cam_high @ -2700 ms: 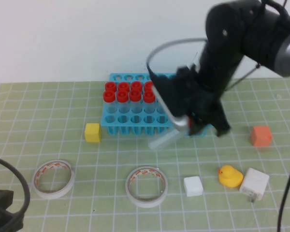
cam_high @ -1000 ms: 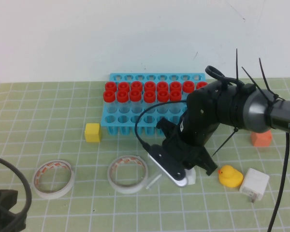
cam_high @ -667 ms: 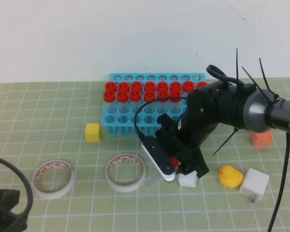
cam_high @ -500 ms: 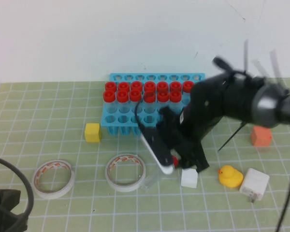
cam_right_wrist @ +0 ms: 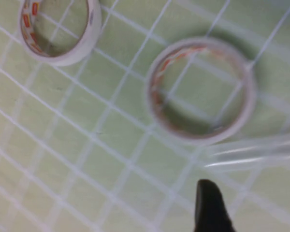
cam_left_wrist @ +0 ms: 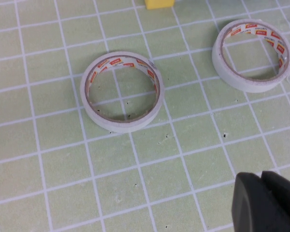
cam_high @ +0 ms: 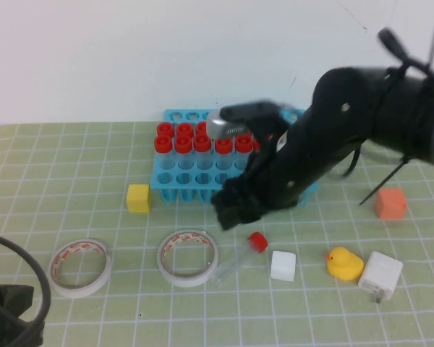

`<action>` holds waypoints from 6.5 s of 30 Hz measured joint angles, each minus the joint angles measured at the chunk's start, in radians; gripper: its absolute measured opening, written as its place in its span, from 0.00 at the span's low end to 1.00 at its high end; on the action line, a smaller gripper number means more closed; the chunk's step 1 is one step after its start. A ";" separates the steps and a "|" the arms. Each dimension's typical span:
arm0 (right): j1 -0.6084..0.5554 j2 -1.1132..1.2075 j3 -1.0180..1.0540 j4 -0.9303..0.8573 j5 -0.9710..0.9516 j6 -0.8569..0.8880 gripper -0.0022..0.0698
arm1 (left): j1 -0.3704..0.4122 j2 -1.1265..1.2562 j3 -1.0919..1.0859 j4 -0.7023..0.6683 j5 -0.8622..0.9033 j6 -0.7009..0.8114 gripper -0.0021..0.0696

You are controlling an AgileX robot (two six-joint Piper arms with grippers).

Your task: Place the test tubes

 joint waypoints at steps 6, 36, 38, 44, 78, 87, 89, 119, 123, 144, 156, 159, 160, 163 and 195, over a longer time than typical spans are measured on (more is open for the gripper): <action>0.002 0.097 0.000 0.206 0.022 0.126 0.55 | 0.000 0.000 0.000 0.000 0.006 0.000 0.03; 0.002 0.280 -0.033 -0.133 -0.160 0.683 0.55 | 0.000 0.000 0.000 -0.004 0.012 0.002 0.03; 0.002 0.304 -0.062 -0.175 -0.112 0.683 0.55 | 0.000 0.000 0.000 -0.006 0.012 0.002 0.03; 0.002 0.334 -0.154 -0.296 0.060 0.621 0.55 | 0.000 0.000 0.000 -0.008 0.012 0.002 0.03; 0.035 0.376 -0.208 -0.203 0.292 0.202 0.50 | 0.000 0.000 0.000 -0.025 -0.009 0.023 0.03; 0.035 0.378 -0.215 -0.211 0.296 0.180 0.36 | 0.000 0.000 0.000 -0.046 -0.011 0.023 0.03; 0.035 0.378 -0.217 -0.212 0.296 0.179 0.36 | 0.000 0.000 0.000 -0.069 -0.013 0.023 0.03; 0.133 -0.259 0.165 -0.515 -0.435 0.223 0.36 | 0.000 0.000 0.000 -0.717 -0.375 0.554 0.03; 0.148 -0.322 0.372 -0.513 -0.684 0.234 0.36 | 0.000 0.000 0.000 -1.039 -0.375 0.876 0.03; 0.152 -0.351 0.745 -0.694 -1.334 0.419 0.36 | 0.000 0.103 0.000 -1.200 -0.021 1.026 0.03; 0.152 -0.391 0.745 -0.755 -1.211 0.406 0.36 | -0.002 0.329 0.000 -0.370 -0.074 0.329 0.03; 0.152 -0.391 0.746 -0.766 -1.207 0.406 0.36 | -0.002 0.343 -0.002 -0.316 -0.194 0.290 0.03; 0.152 -0.391 0.746 -0.766 -1.206 0.406 0.36 | -0.002 0.342 -0.007 -0.312 -0.237 0.292 0.03; 0.152 -0.391 0.747 -0.767 -1.204 0.406 0.36 | -0.002 0.342 -0.035 -0.304 -0.344 0.334 0.03; 0.152 -0.391 0.747 -0.625 -1.256 0.325 0.36 | -0.480 0.218 -0.104 -0.610 -0.613 0.479 0.20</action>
